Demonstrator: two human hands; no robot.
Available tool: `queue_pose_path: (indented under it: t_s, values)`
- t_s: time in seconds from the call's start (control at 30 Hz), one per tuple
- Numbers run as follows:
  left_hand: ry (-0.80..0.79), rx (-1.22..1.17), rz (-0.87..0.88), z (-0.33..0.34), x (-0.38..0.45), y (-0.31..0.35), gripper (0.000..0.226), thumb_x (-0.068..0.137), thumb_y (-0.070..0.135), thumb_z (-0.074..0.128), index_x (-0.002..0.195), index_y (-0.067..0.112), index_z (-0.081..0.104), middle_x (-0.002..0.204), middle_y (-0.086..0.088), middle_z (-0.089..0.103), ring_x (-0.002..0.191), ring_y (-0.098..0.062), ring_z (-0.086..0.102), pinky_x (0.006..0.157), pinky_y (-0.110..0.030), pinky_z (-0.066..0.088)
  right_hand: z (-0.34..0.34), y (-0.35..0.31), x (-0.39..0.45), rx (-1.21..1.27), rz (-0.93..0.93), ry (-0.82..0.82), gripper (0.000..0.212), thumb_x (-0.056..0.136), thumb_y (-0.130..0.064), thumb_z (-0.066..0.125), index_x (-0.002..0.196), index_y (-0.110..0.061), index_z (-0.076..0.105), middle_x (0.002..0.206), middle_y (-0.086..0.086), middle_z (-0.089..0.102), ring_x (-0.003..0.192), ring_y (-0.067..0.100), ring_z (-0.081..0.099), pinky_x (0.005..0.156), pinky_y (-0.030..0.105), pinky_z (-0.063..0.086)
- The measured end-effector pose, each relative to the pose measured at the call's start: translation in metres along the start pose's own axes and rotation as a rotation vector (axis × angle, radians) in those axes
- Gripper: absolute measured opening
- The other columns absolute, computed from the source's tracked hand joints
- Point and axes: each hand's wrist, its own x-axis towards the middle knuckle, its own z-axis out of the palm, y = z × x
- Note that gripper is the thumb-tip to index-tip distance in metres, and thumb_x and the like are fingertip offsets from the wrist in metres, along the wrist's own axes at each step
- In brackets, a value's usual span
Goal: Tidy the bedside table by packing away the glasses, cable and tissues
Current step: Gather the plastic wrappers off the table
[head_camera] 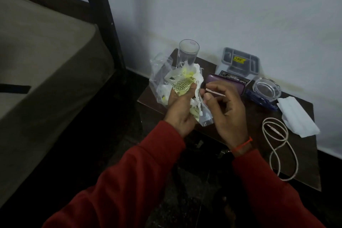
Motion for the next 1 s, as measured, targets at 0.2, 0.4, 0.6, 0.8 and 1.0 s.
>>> queue_pose_path:
  t_s: [0.2, 0.4, 0.6, 0.8, 1.0]
  values:
    - [0.177, 0.038, 0.157, 0.004, 0.004, 0.03, 0.045, 0.097, 0.007, 0.062, 0.139, 0.002, 0.048, 0.075, -0.011, 0.062, 0.057, -0.02, 0.06, 0.056, -0.033, 0.053, -0.002, 0.023, 0.003, -0.113, 0.123, 0.01, 0.035, 0.091, -0.028, 0.068, 0.125, -0.024, 0.06, 0.126, 0.003, 0.063, 0.112, 0.014, 0.062, 0.095, 0.047, 0.052]
    - [0.236, -0.033, 0.336, -0.018, 0.012, 0.062, 0.05, 0.097, 0.003, 0.059, 0.145, 0.008, 0.045, 0.103, -0.013, 0.06, 0.076, -0.02, 0.063, 0.062, -0.034, 0.058, 0.03, 0.048, -0.009, -0.635, 0.04, -0.406, 0.104, 0.074, -0.078, 0.056, 0.157, -0.03, 0.017, 0.165, 0.007, 0.017, 0.15, 0.029, 0.023, 0.12, 0.043, 0.026]
    - [0.243, -0.001, 0.331, -0.019, 0.014, 0.058, 0.046, 0.097, 0.002, 0.061, 0.141, 0.008, 0.05, 0.128, -0.026, 0.062, 0.095, -0.032, 0.064, 0.087, -0.053, 0.056, 0.037, 0.06, -0.009, -0.679, 0.117, -0.445, 0.067, 0.087, -0.032, 0.066, 0.149, -0.032, 0.041, 0.159, 0.008, 0.031, 0.135, 0.035, 0.042, 0.108, 0.047, 0.042]
    - [0.28, -0.057, 0.52, -0.02, 0.023, 0.062, 0.047, 0.096, -0.003, 0.058, 0.14, 0.01, 0.048, 0.109, -0.01, 0.073, 0.084, -0.022, 0.076, 0.073, -0.044, 0.063, -0.008, 0.032, 0.006, -0.428, -0.009, 0.016, 0.035, 0.078, -0.005, 0.063, 0.111, -0.01, 0.07, 0.116, 0.014, 0.063, 0.113, 0.027, 0.059, 0.103, 0.037, 0.045]
    - [0.315, 0.075, 0.675, -0.007, 0.013, 0.04, 0.05, 0.095, -0.004, 0.054, 0.139, 0.015, 0.04, 0.101, -0.011, 0.068, 0.074, -0.028, 0.072, 0.065, -0.046, 0.061, -0.075, 0.006, -0.006, -0.132, 0.051, 0.333, 0.03, 0.077, 0.003, 0.058, 0.104, -0.006, 0.067, 0.102, 0.006, 0.07, 0.099, 0.009, 0.065, 0.089, 0.025, 0.051]
